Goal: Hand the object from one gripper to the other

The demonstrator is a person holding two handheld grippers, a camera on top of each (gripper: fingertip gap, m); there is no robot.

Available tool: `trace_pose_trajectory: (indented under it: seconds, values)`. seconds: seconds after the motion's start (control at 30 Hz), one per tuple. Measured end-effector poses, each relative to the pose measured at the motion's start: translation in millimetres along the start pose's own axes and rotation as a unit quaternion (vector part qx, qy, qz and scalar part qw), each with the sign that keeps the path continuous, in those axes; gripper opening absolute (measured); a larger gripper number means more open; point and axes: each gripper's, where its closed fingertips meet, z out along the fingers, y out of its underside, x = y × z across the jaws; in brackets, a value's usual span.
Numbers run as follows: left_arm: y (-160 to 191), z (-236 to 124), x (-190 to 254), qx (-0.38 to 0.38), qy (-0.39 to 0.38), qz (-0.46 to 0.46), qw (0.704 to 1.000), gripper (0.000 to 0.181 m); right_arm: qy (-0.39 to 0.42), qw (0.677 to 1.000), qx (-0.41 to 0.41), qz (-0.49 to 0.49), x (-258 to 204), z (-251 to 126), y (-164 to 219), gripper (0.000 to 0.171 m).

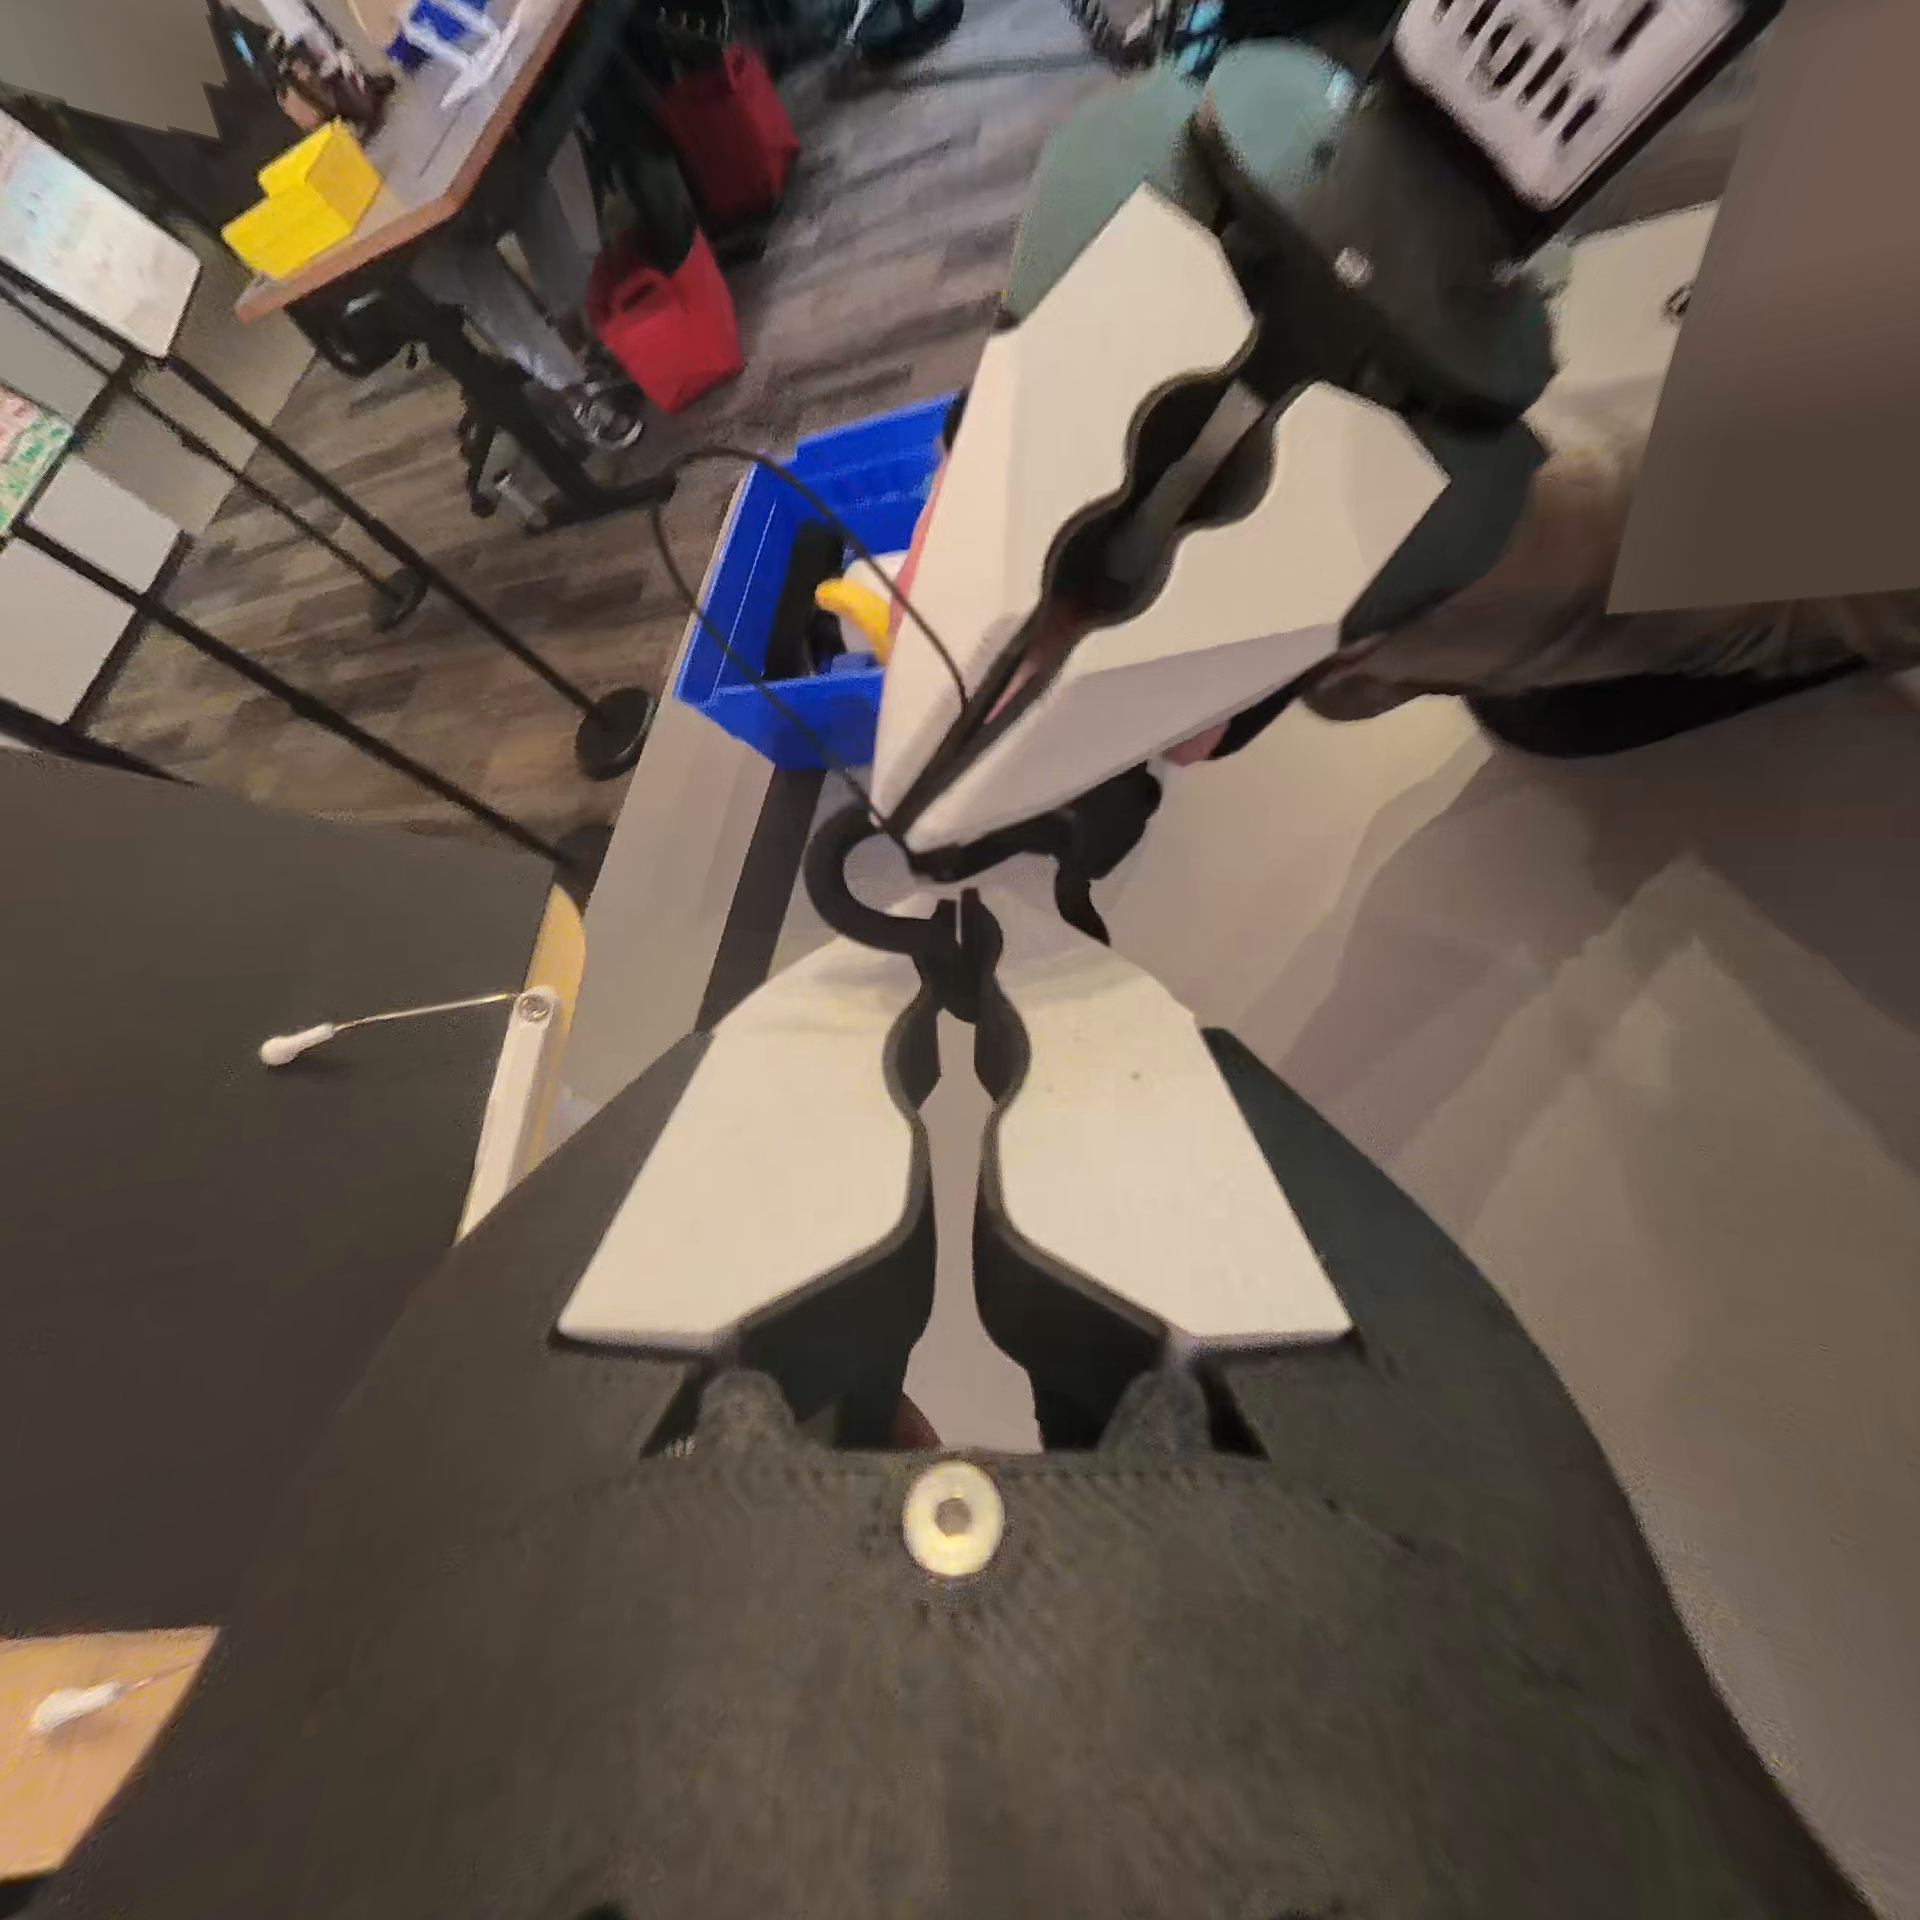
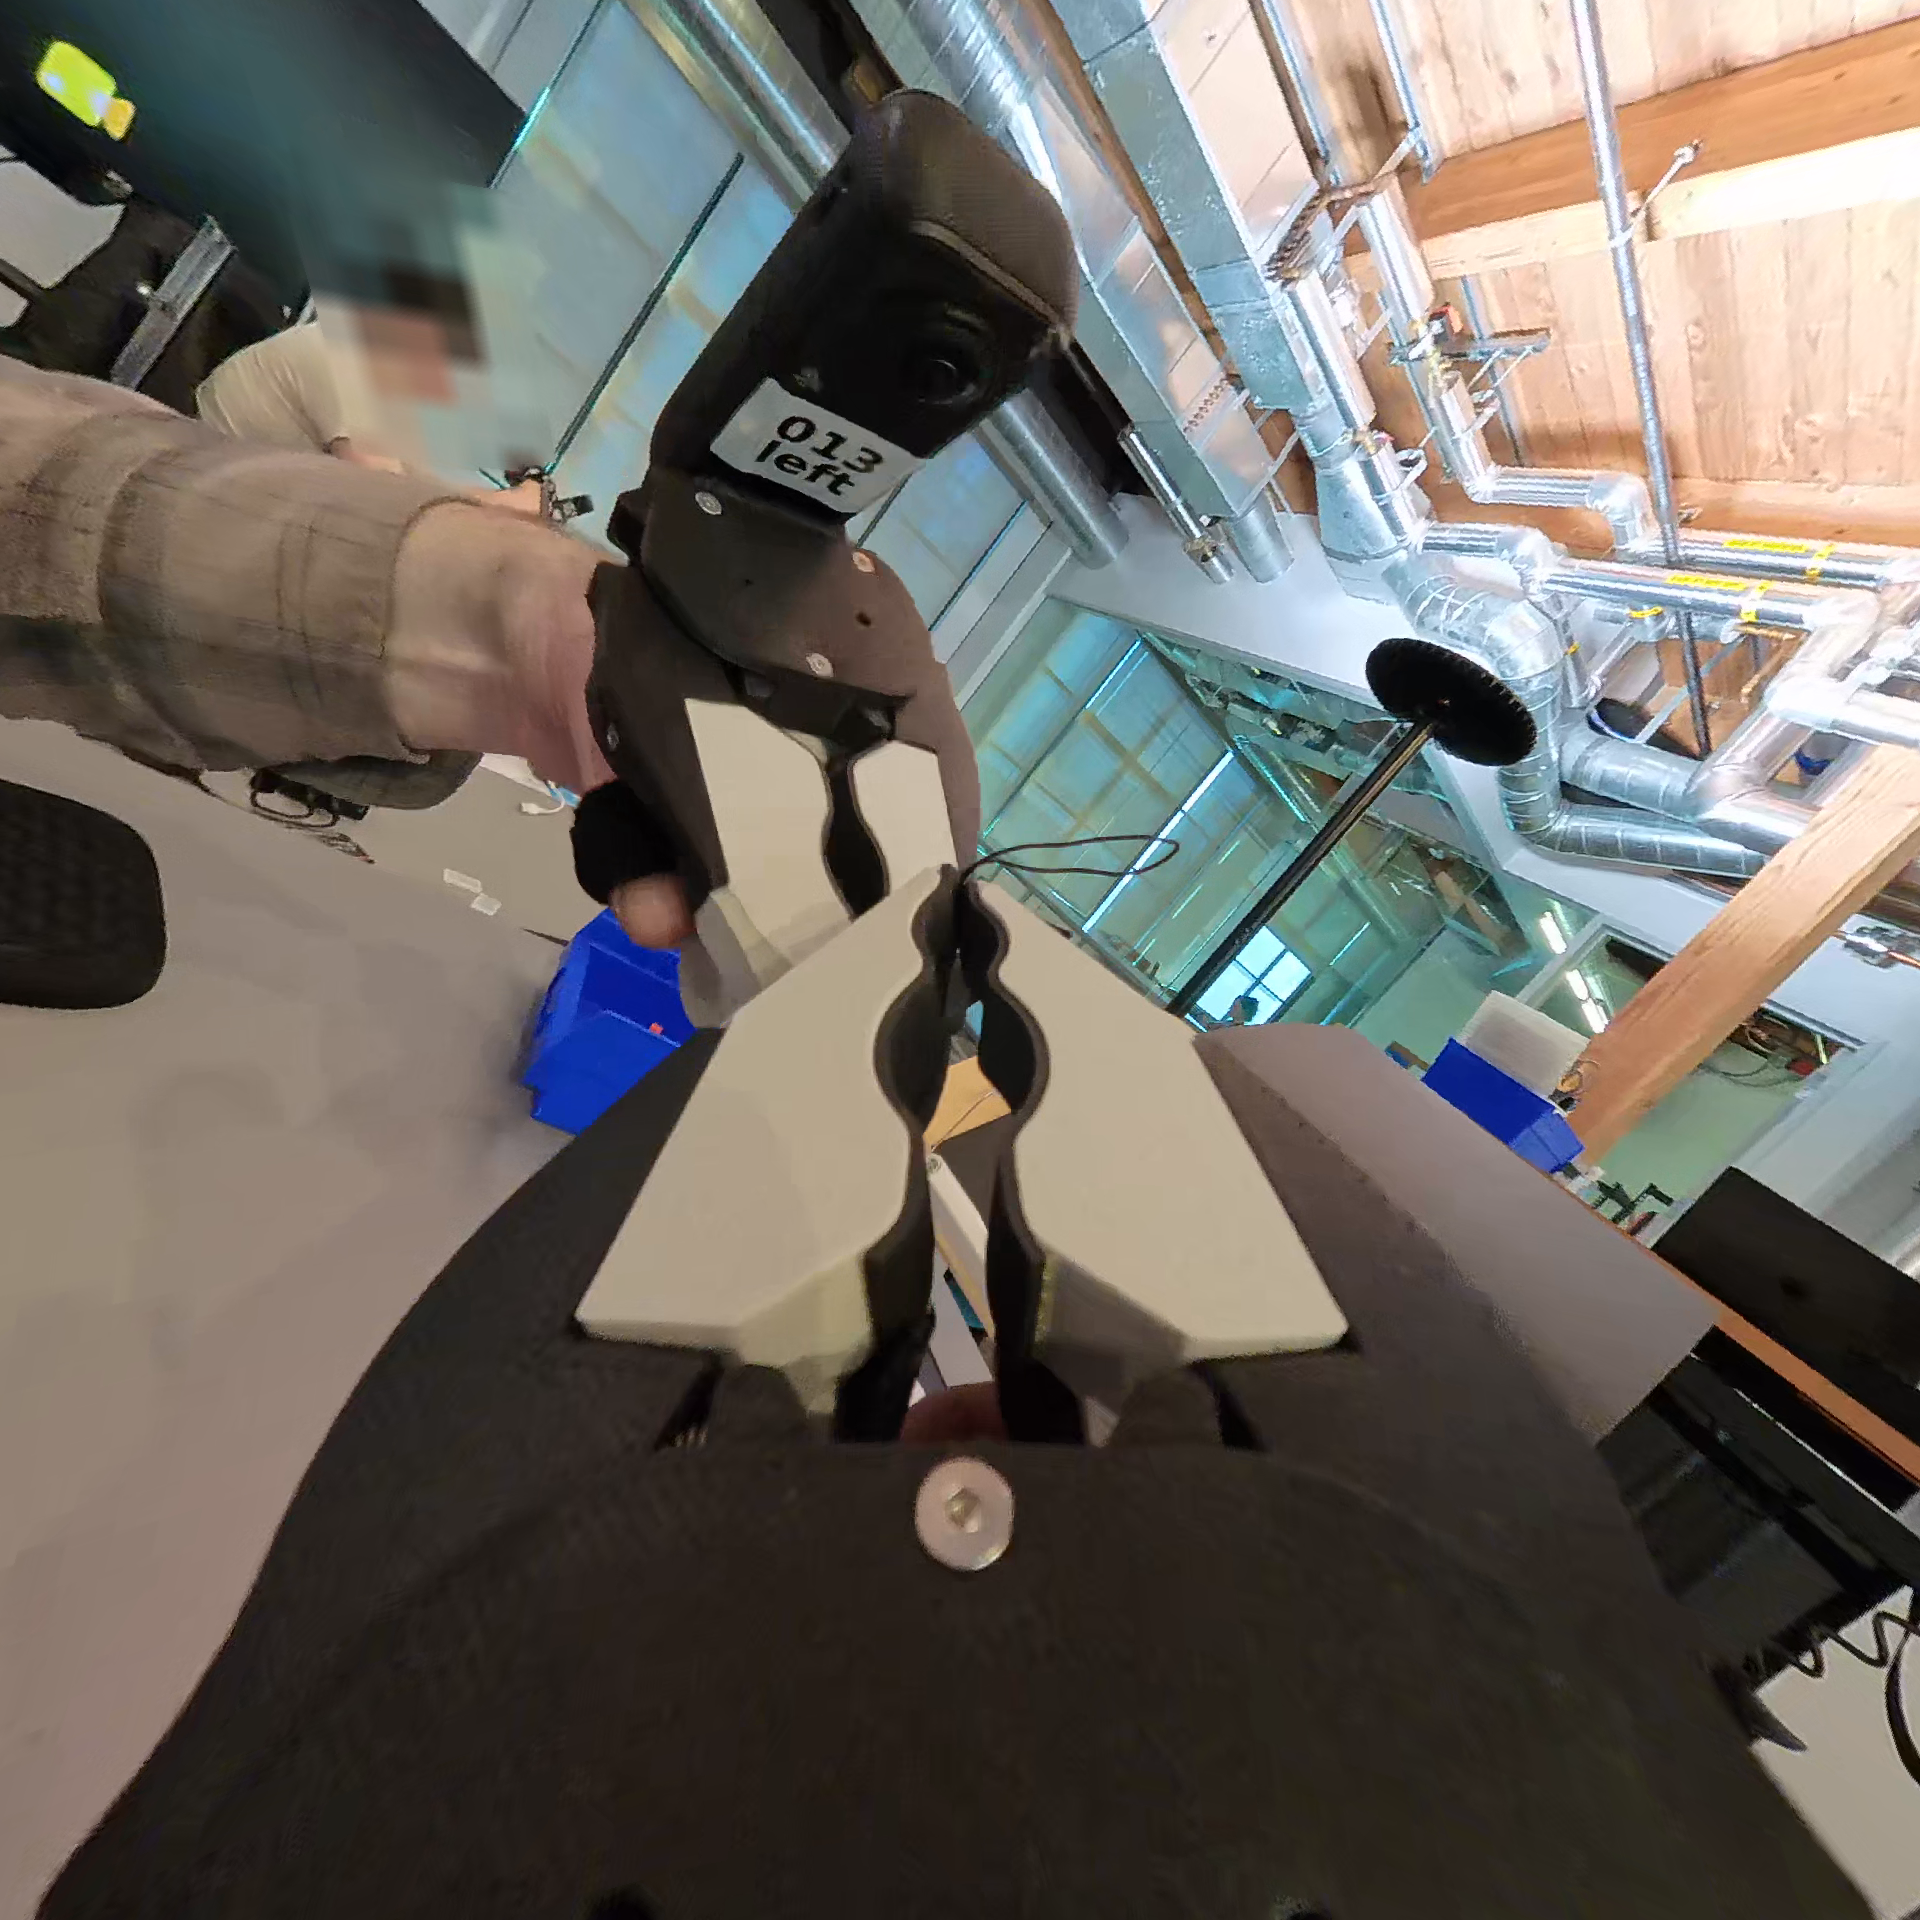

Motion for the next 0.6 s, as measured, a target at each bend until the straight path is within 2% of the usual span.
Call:
trace_pose_trajectory:
  seconds: [0.17,0.33,0.4,0.5,0.6]
  values:
    - [7.1,15.2,2.6,-0.043,-0.015,0.03,0.999,0.0,-0.026,1.0,-0.006,0.005,-14.6,4.8,-0.6,0.0]
    - [11.7,17.6,-16.4,-0.056,-0.063,0.042,0.996,0.0,-0.06,0.997,0.022,0.046,-23.3,2.9,-11.4,0.0]
    - [7.8,12.6,-25.4,-0.043,-0.081,0.035,0.995,0.0,-0.06,0.996,0.036,0.063,-17.2,-1.3,-15.9,0.0]
    - [13.2,-2.8,-57.0,-0.051,-0.171,0.049,0.983,0.0,-0.061,0.991,0.075,0.096,-2.2,-13.5,-30.9,0.0]
    - [8.9,-13.9,-63.1,-0.015,-0.179,0.008,0.984,0.0,-0.043,0.989,0.083,0.113,20.4,-24.8,-28.9,0.0]
